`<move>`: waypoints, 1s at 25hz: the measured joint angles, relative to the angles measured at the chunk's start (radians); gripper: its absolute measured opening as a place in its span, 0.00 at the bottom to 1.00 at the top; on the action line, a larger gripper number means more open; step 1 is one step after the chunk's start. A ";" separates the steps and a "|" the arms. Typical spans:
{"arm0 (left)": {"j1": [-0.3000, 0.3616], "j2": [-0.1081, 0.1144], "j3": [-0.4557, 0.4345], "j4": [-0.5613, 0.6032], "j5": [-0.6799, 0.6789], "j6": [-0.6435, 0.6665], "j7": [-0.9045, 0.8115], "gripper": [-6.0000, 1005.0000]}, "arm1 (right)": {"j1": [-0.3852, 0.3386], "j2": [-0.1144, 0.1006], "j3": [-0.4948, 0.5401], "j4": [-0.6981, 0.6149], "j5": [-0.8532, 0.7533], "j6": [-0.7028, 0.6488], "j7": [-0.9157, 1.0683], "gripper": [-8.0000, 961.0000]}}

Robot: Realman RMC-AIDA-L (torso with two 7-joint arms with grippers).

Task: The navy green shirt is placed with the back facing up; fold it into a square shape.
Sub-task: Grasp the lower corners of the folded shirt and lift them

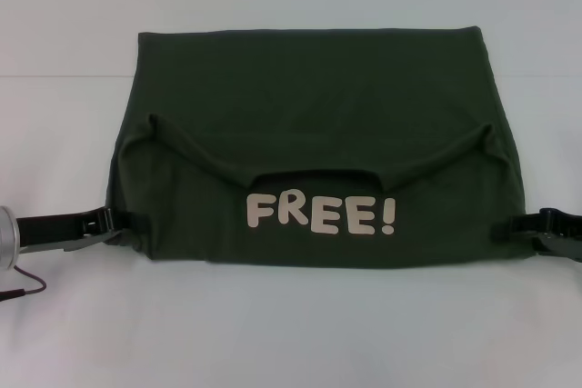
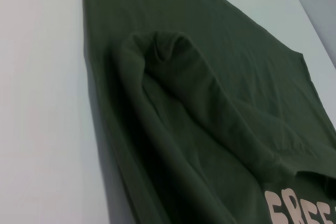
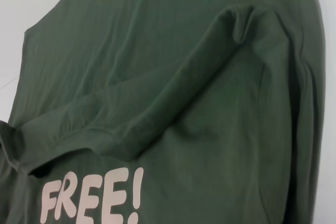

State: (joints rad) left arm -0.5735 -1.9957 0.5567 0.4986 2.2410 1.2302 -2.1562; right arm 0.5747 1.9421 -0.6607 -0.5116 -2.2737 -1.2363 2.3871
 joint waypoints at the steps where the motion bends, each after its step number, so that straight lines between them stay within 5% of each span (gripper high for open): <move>1: 0.000 0.000 0.000 0.000 0.000 0.000 0.000 0.04 | 0.000 0.000 0.000 -0.001 0.000 0.000 0.000 0.73; 6: 0.002 0.003 -0.001 0.000 0.000 0.000 0.000 0.04 | -0.005 -0.001 0.006 -0.002 0.000 0.000 0.000 0.48; 9: 0.004 0.006 -0.001 0.000 0.000 0.002 -0.001 0.04 | -0.006 -0.002 0.007 -0.002 0.000 0.000 0.000 0.23; 14: 0.004 0.014 -0.001 0.000 0.000 0.033 -0.001 0.04 | -0.002 -0.008 0.006 -0.004 0.000 -0.021 -0.007 0.09; 25: 0.016 0.060 0.003 0.019 0.039 0.234 -0.068 0.04 | 0.006 -0.054 -0.077 -0.029 -0.062 -0.188 -0.022 0.08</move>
State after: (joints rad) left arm -0.5575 -1.9355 0.5595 0.5177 2.2797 1.4638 -2.2246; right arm 0.5803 1.8876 -0.7379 -0.5401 -2.3359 -1.4247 2.3650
